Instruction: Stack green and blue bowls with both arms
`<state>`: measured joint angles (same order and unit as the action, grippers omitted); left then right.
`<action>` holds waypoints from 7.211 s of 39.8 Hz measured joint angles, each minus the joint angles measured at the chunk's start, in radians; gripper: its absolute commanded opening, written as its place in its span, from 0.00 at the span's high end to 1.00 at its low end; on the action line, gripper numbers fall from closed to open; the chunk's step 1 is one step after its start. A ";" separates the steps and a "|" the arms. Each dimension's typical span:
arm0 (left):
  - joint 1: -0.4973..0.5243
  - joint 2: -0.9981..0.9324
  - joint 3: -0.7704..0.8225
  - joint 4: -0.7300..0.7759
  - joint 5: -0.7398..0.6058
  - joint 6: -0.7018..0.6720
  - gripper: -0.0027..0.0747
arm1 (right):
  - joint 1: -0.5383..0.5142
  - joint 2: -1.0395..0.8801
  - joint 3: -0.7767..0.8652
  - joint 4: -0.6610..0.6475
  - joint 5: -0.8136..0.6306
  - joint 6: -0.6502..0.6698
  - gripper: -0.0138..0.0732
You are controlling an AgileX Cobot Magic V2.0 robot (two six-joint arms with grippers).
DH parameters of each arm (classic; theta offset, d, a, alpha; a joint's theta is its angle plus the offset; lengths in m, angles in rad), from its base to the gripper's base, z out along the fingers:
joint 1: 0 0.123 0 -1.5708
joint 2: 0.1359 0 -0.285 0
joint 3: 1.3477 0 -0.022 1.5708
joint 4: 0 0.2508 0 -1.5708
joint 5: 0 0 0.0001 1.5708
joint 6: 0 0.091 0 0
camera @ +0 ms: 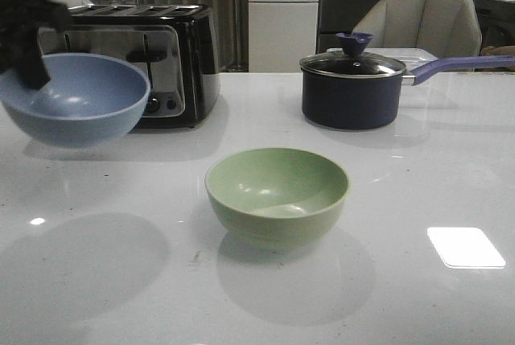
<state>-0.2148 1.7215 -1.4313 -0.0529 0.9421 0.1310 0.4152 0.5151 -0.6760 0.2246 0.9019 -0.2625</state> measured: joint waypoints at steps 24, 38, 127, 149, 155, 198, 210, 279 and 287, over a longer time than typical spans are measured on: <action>-0.344 0.158 -0.176 -0.212 -0.008 0.116 0.84 | 0.000 0.000 0.000 0.000 0.000 0.000 0.40; -0.346 0.264 -0.177 -0.237 -0.032 0.116 0.80 | 0.000 0.000 0.000 0.000 0.000 0.000 0.40; -0.346 -1.053 0.730 0.006 -0.139 -0.017 0.51 | 0.000 0.000 0.000 -0.002 -0.052 0.000 0.64; -0.346 -1.053 0.730 0.006 -0.145 -0.017 0.84 | 0.000 0.000 0.000 -0.007 -0.044 0.000 0.81; -0.346 -1.053 0.730 0.005 -0.145 -0.017 0.84 | 0.000 0.000 0.000 -0.007 -0.042 0.000 0.81; 0.187 -1.645 1.270 0.002 -0.728 -0.017 0.84 | 0.000 0.000 0.000 -0.010 -0.040 0.000 0.81; 0.216 -1.726 1.436 -0.074 -0.896 -0.017 0.84 | 0.000 0.000 0.000 -0.010 -0.038 0.000 0.81; 0.216 -1.726 1.436 0.025 -0.918 -0.087 0.84 | -0.089 -0.086 0.065 -0.031 -0.125 0.000 0.81; 0.216 -1.726 1.436 0.025 -0.918 -0.087 0.84 | -0.276 -0.263 0.279 -0.036 -0.359 0.000 0.81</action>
<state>0.0010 -0.0047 0.0045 -0.0282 0.0246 0.0439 0.1395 0.2520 -0.3966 0.1889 0.5427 -0.2625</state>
